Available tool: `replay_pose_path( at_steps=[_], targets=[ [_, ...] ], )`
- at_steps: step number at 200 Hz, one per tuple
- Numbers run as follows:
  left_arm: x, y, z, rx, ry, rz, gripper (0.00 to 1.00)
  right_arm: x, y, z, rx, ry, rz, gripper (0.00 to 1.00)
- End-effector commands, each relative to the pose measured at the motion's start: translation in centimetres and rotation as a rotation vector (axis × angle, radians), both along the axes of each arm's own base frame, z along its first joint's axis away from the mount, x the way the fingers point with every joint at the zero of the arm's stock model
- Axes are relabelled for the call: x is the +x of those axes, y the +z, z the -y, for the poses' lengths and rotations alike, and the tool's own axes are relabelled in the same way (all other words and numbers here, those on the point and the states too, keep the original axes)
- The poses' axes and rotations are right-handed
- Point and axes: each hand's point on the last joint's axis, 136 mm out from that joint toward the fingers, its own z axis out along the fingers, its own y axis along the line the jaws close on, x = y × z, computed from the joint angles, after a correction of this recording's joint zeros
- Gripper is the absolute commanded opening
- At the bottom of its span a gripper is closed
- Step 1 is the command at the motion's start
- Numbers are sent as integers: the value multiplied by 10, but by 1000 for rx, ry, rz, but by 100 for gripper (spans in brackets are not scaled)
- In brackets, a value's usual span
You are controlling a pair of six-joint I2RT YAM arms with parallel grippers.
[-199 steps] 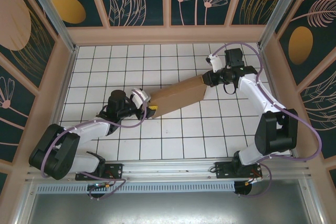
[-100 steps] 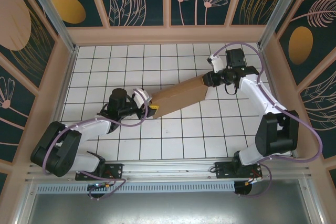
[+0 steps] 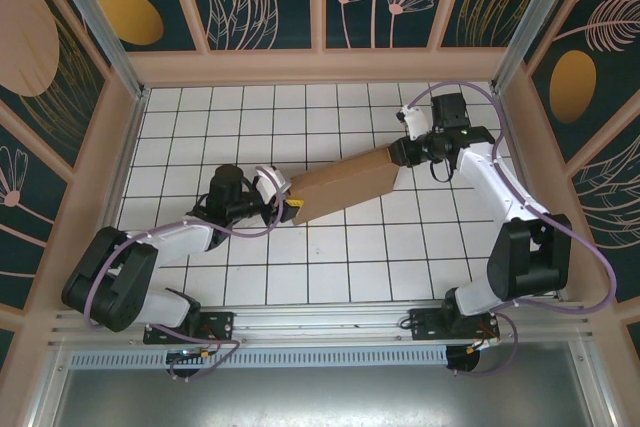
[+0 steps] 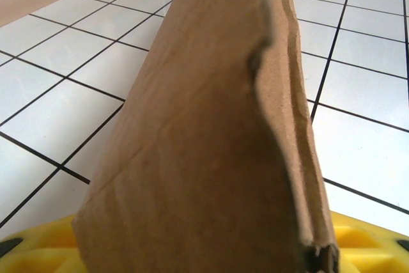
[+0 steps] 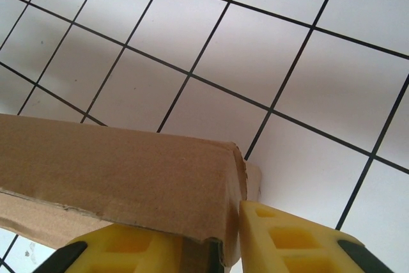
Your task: Fold the paper box
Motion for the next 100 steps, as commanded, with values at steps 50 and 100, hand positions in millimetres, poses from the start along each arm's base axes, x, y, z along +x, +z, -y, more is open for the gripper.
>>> replay_pose_path(
  at_steps=[50, 100],
  targets=[
    [8, 1, 3, 10, -8, -6, 58, -3, 23, 9, -48, -13, 30, 23],
    [8, 3, 4, 13, -18, 4, 58, -1, 26, 8, -50, -8, 21, 5]
  ],
)
